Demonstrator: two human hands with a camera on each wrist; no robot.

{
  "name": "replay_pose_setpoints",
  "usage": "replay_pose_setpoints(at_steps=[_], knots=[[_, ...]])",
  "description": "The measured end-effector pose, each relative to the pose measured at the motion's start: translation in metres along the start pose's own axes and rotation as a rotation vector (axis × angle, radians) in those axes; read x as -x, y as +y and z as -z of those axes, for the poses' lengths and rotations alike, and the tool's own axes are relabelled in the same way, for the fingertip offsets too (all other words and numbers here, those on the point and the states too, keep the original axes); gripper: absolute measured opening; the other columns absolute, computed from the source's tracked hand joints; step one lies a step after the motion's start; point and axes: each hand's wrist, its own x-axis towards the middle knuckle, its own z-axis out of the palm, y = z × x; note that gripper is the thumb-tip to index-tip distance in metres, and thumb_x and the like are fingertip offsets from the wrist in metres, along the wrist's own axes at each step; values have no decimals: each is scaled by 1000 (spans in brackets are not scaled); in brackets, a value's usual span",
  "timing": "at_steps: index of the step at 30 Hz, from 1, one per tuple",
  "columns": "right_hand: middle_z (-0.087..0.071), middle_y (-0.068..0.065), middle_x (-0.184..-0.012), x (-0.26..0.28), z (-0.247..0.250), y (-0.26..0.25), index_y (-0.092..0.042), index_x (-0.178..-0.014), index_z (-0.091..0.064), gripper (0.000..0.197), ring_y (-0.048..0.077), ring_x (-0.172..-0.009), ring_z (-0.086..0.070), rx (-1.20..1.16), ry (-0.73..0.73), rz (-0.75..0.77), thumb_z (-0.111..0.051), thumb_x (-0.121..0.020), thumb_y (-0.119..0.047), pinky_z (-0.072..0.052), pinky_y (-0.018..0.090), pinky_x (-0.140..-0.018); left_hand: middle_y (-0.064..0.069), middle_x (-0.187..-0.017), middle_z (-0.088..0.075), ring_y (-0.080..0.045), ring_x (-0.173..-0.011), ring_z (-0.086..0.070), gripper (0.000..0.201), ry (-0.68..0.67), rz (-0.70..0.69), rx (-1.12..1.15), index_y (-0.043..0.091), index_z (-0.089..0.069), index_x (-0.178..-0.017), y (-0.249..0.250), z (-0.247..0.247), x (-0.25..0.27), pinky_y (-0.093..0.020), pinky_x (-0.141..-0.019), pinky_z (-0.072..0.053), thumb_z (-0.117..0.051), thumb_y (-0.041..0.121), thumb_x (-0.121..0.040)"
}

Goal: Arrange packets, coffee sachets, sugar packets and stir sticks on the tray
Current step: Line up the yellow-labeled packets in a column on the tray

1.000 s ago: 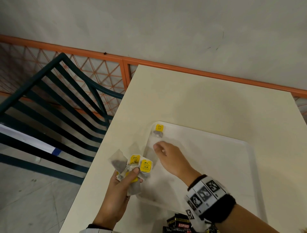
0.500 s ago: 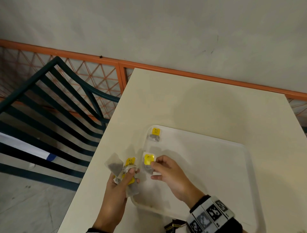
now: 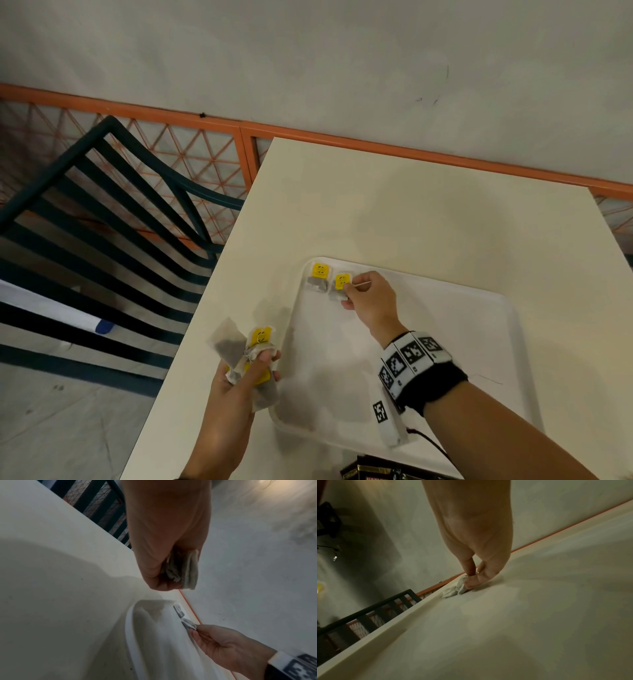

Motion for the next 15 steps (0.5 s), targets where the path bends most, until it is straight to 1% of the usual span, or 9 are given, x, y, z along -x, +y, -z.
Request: replay_pose_setpoints(at_steps=[3, 4, 6, 7, 8, 9, 11, 13, 15], knots=[[-54, 7, -70, -4, -3, 2, -12, -82, -45, 18, 13, -40, -55, 5, 59, 12, -58, -85, 1, -44, 14, -37, -14, -96, -69, -17, -76, -64, 58, -24, 2, -9, 11, -62, -107, 2, -1, 3, -22, -57, -54, -80, 35, -58], [-53, 6, -68, -6, -4, 3, -10, -87, -44, 17, 16, -42, -54, 13, 73, 19, -58, -85, 0, -44, 15, -36, -14, -94, -69, -16, -75, -64, 62, -38, -1, -9, 10, -62, -108, 2, -1, 4, -21, -57, -54, -82, 37, -57], [-53, 5, -65, -9, -5, 4, -9, -89, -43, 18, 11, -40, -53, 49, 82, 47, -58, -84, -1, -42, 15, -34, -11, -91, -71, -14, -69, -64, 83, -65, -20, -30, 11, -63, -105, 1, 2, 5, -21, -58, -54, -88, 53, -37], [-52, 5, -63, -11, -6, 4, -9, -89, -43, 19, 6, -35, -51, 70, 82, 61, -60, -84, -2, -41, 16, -33, -10, -90, -71, -13, -66, -63, 86, -73, -17, -42, 12, -64, -102, 2, 1, 6, -21, -59, -54, -88, 55, -31], [-52, 5, -61, -12, -6, 5, -10, -88, -43, 19, 2, -31, -48, 84, 80, 73, -60, -83, -2, -40, 16, -32, -10, -89, -70, -13, -64, -62, 81, -87, -8, -42, 12, -65, -101, 2, 2, 6, -21, -59, -53, -88, 53, -35], [-51, 5, -60, -14, -7, 5, -9, -88, -43, 19, 2, -30, -46, 89, 79, 79, -61, -83, -2, -40, 16, -32, -11, -89, -70, -13, -63, -62, 68, -98, 9, -33, 11, -64, -101, 2, 2, 7, -22, -60, -53, -86, 46, -47], [-51, 5, -60, -14, -7, 4, -9, -88, -44, 19, 5, -34, -49, 86, 85, 86, -61, -84, -4, -41, 18, -34, -13, -89, -69, -13, -60, -61, 34, -104, 37, -8, 9, -63, -102, 2, 1, 8, -26, -63, -50, -69, 25, -72], [-52, 4, -63, -13, -6, 4, -9, -89, -46, 18, 15, -49, -53, 134, 107, 116, -63, -84, -9, -43, 22, -44, -13, -88, -69, -13, -59, -60, 22, -103, 49, -15, 10, -63, -100, 1, 0, 9, -30, -66, -47, -59, 17, -79], [-54, 0, -68, -8, -3, 2, -9, -92, -51, 16, 19, -66, -53, 247, 136, 177, -63, -85, -16, -42, 26, -59, -12, -87, -69, -14, -59, -60, 23, -92, 55, -23, 11, -64, -99, 3, -3, 11, -31, -67, -47, -59, 19, -77]])
